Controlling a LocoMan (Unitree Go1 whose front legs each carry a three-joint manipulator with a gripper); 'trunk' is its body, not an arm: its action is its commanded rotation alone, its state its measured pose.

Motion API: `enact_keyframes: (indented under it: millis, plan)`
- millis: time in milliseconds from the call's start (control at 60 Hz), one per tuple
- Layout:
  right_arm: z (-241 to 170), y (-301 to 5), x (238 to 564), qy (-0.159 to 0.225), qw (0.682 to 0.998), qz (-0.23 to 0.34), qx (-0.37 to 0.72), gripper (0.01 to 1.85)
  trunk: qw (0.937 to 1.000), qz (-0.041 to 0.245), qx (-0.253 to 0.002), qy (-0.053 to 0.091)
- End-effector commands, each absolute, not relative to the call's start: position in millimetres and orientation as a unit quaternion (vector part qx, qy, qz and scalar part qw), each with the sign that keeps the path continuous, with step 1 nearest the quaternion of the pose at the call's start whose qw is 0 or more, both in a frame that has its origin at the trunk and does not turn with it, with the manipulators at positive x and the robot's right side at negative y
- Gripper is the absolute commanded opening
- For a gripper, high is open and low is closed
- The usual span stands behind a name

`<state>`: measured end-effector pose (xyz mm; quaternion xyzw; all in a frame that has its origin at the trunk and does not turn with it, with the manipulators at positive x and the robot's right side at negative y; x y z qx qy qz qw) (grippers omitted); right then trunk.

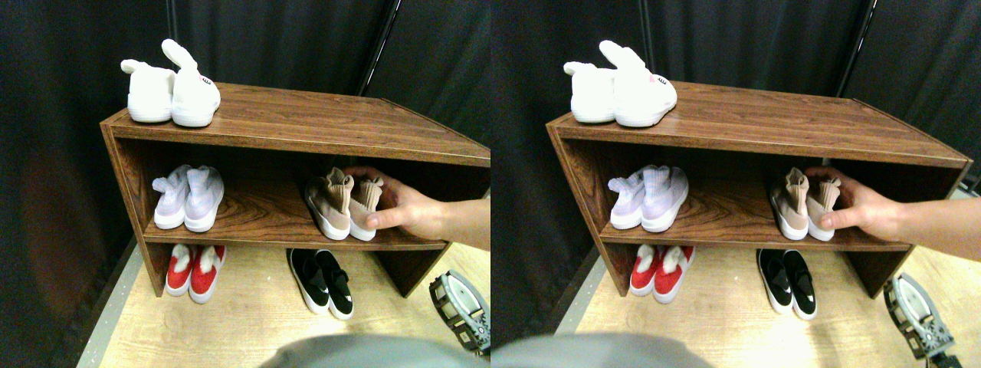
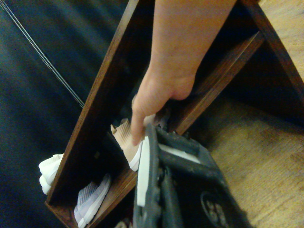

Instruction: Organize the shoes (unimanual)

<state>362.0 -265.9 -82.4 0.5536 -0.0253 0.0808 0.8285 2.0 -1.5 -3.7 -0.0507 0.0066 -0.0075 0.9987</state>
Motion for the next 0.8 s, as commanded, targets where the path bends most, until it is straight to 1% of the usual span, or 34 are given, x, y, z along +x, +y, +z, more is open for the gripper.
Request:
enact_keyframes:
  millis: [17,167,417,617,800]
  plan:
    - [-76.8,-261.4,360.7,-0.041,0.828,0.096,0.552,0.06,0.9983,-0.005,-0.057,-0.003]
    - [-76.8,-257.8,362.2,-0.039,0.827,0.095,0.553,0.06,0.9984,-0.004,-0.057,-0.003]
    - [-79.5,-255.8,366.3,-0.032,0.828,0.111,0.548,0.06,0.9983,-0.003,-0.058,-0.003]
    - [-78.4,-255.9,365.6,-0.041,0.83,0.098,0.547,0.06,0.9984,-0.008,-0.055,0.0]
    - [-76.7,-256.9,365.0,-0.042,0.832,0.102,0.543,0.06,0.9985,-0.011,-0.054,0.0]
